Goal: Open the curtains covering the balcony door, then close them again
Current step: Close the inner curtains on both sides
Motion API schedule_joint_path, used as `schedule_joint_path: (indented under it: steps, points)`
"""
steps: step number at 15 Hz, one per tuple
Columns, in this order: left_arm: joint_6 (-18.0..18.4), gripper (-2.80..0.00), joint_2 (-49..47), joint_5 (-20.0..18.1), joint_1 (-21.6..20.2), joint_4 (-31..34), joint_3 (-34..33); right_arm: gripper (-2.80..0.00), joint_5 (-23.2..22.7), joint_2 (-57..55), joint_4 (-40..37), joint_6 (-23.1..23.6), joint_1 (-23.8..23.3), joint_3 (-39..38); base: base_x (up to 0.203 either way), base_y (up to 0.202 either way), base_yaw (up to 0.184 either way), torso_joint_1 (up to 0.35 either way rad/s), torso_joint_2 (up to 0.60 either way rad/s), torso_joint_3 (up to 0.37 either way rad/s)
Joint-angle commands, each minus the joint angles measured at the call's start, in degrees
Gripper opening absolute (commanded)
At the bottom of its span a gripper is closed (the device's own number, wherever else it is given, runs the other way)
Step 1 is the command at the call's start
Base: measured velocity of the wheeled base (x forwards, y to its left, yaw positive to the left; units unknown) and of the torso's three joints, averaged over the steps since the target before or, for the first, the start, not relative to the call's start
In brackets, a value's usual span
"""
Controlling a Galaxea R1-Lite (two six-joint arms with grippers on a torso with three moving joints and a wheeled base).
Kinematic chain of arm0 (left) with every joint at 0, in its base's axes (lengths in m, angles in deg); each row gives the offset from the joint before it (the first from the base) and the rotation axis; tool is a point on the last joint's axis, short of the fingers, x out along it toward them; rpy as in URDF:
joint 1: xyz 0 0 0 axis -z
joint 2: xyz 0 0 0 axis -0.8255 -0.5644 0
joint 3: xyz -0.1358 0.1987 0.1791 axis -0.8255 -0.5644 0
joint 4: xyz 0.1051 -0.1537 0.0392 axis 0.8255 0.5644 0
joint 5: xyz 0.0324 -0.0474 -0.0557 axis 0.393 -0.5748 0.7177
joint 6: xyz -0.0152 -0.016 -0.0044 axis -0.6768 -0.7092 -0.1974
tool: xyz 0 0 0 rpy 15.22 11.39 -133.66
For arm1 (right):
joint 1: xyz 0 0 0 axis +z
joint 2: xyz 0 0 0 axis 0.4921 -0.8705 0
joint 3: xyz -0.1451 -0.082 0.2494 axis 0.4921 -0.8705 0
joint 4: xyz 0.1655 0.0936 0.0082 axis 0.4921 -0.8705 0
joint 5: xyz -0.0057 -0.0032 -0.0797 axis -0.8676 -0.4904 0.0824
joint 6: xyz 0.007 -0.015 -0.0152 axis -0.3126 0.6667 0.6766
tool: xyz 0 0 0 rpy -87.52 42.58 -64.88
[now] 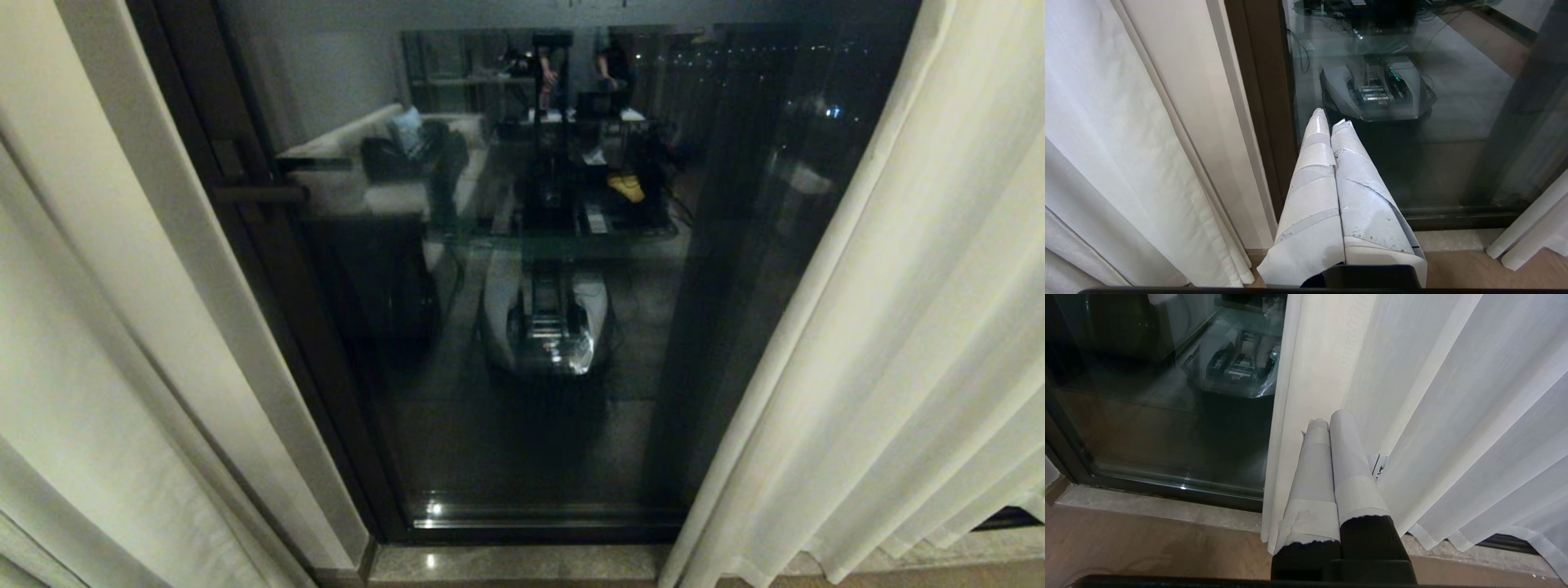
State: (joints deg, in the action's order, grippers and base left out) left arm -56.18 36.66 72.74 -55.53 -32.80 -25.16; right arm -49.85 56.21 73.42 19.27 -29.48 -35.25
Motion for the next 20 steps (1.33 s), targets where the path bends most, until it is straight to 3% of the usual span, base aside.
schedule_joint_path:
  steps: [1,20]
  points:
    - [0.05,-2.80,0.00,0.09,-0.02,-0.02,0.00,-2.80,-0.03,-0.05,0.01,0.01,0.00,-0.01,0.000,0.000,0.000,0.000,0.00,0.000]
    - [-0.83,-2.80,0.00,0.09,-0.02,-0.02,0.00,-2.80,-0.03,-0.05,-0.02,-0.36,0.00,-0.01,0.000,0.000,0.000,0.000,0.00,0.000]
